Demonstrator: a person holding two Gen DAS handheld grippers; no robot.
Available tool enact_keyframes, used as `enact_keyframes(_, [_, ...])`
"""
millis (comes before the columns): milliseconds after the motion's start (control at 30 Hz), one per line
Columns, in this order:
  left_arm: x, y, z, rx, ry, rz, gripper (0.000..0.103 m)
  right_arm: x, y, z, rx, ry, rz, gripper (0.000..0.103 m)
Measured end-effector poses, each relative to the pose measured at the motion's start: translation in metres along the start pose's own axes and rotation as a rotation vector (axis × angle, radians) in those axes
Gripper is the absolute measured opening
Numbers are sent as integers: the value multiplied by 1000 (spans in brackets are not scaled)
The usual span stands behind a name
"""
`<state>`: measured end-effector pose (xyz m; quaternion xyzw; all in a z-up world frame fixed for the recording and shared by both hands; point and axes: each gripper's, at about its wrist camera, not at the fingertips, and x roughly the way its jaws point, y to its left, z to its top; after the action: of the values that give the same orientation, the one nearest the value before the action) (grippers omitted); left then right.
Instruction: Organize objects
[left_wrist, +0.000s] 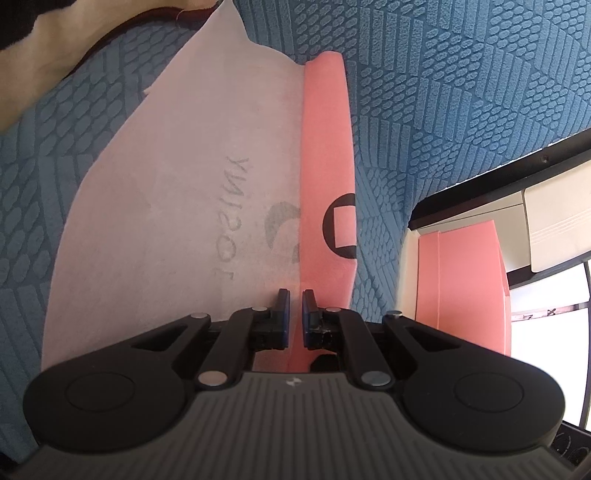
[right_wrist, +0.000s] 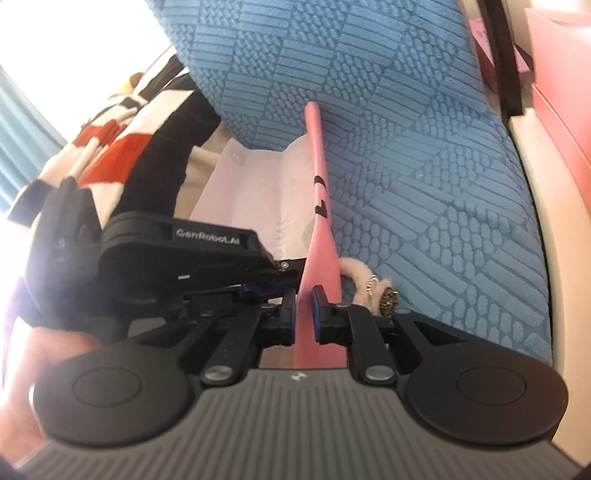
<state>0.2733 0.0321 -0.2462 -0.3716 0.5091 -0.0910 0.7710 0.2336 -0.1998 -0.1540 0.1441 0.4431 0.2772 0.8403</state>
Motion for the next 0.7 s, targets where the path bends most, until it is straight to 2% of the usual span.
enact_keyframes(133, [-3,0,0,2,-5,2,10,2,10,-2,-63,-6,-31,15])
enact_keyframes(367, [-27,8,-1,-24,-26,-37,11,4,13,-4,-77,-11,-38,14])
enact_keyframes(600, [-42,-5,-4,46,-38,-99,11,10,19,-6,-105,5,-47,14])
enact_keyframes(700, [-33,-6,-5,61,-21,-60,11,13,21,-7,-118,10,-53,14])
